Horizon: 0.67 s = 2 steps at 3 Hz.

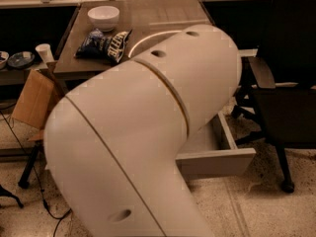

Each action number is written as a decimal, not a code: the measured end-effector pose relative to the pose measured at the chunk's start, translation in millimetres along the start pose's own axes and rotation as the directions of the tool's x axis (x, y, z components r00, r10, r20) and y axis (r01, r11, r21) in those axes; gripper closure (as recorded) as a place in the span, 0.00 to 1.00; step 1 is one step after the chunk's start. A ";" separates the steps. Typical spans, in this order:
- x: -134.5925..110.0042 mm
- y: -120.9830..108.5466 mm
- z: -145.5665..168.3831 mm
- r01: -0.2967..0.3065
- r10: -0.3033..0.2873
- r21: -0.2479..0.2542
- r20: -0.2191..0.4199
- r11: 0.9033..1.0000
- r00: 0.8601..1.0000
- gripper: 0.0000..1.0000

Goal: Pick apple from top drawer and place on counter

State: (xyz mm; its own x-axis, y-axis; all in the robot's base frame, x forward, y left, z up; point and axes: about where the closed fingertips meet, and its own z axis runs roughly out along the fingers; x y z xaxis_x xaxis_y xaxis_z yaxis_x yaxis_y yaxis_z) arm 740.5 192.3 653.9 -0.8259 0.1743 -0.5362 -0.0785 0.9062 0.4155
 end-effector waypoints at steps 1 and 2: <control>-2.4 4.6 4.7 0.004 -0.004 -0.001 -0.003 1.000 1.000 0.05; -4.3 6.5 8.5 0.003 -0.003 0.002 -0.005 1.000 1.000 0.10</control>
Offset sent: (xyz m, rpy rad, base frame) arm 0.0128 0.0135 -0.0008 -0.0033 0.0059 0.0002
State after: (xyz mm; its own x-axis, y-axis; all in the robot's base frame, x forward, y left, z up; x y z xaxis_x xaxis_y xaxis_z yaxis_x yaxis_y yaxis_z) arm 748.3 200.7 652.6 -0.8285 0.1697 -0.5337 -0.0800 0.9073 0.4127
